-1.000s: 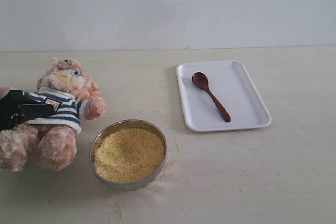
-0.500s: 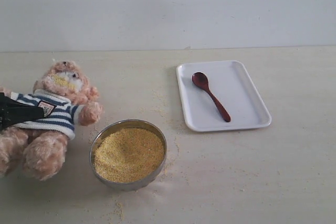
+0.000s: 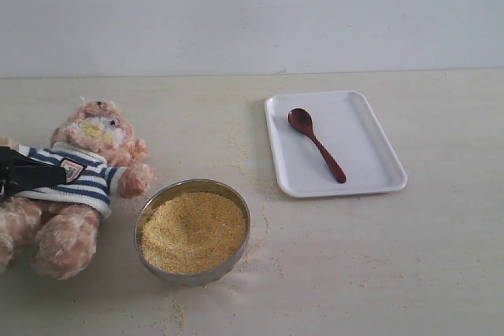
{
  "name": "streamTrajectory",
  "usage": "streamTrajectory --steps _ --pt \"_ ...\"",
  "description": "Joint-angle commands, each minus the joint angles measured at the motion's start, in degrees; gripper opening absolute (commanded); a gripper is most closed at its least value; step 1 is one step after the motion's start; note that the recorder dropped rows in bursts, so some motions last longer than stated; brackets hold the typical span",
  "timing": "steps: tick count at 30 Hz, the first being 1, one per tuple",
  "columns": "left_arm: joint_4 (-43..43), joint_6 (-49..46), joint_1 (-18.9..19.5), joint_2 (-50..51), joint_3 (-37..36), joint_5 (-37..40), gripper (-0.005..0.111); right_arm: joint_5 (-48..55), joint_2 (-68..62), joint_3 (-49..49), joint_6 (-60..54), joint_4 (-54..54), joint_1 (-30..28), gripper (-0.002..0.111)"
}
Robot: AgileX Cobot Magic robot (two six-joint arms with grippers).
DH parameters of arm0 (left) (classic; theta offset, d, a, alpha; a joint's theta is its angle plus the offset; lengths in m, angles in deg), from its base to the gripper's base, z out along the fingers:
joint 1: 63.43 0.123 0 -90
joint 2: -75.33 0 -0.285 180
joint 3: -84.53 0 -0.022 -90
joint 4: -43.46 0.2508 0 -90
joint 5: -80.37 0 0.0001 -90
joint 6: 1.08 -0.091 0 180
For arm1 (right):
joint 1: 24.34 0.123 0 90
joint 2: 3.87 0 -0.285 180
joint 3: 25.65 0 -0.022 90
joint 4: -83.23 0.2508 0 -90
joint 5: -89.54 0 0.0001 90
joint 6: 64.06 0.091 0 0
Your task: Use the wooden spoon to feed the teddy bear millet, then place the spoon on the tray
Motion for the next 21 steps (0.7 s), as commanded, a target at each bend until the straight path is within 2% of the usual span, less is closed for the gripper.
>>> streamTrajectory --steps 1,9,16,21 --pt "1.9 0.2 0.2 -0.1 -0.4 2.7 0.072 -0.4 0.3 0.2 0.0 -0.6 -0.3 0.0" --pt "3.2 1.9 0.4 -0.1 -0.4 2.3 0.072 -0.4 0.3 0.2 0.0 -0.6 -0.3 0.0" --pt "4.8 4.5 3.5 -3.0 -0.4 4.3 0.072 -0.4 0.3 0.2 0.0 -0.6 -0.3 0.0" --pt "6.0 4.9 3.7 -5.5 -0.4 4.8 0.089 -0.4 0.3 0.2 0.0 -0.6 -0.3 0.0"
